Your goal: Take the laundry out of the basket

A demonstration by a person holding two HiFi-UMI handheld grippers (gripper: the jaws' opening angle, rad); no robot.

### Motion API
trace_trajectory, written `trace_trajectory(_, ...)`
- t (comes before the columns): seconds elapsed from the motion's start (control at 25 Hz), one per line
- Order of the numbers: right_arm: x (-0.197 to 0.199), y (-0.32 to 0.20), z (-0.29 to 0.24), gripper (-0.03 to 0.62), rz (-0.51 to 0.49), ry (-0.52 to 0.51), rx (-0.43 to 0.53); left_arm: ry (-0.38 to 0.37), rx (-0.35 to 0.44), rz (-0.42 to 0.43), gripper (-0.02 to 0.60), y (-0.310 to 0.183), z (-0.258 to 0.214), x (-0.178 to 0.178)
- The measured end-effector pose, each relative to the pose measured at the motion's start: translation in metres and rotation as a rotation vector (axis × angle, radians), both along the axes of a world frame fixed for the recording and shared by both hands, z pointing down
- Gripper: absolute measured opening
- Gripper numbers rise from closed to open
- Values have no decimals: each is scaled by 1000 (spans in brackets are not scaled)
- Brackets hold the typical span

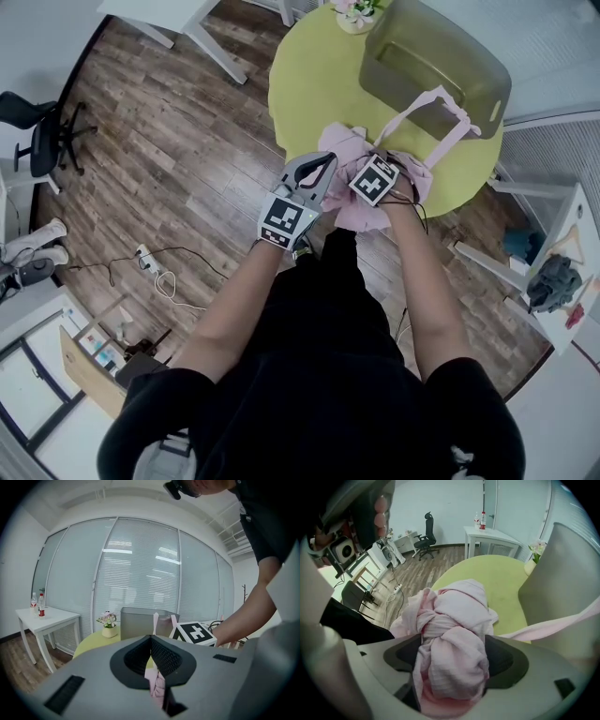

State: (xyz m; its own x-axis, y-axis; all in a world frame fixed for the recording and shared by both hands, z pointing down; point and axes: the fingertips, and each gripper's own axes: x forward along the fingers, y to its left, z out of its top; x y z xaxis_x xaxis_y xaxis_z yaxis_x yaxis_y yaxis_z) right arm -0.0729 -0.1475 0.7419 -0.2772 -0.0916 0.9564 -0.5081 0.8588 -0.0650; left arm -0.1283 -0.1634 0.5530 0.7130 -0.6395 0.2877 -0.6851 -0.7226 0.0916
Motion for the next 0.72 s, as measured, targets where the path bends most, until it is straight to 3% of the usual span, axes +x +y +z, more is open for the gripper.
trace_trajectory(0.32, 5, -1, -76, 413, 61, -137, 117, 6, 22, 13, 11, 8, -22, 5)
trace_trajectory(0.72, 0, 32, -180, 411, 248, -471, 317, 25, 55, 53, 11, 38, -63, -4)
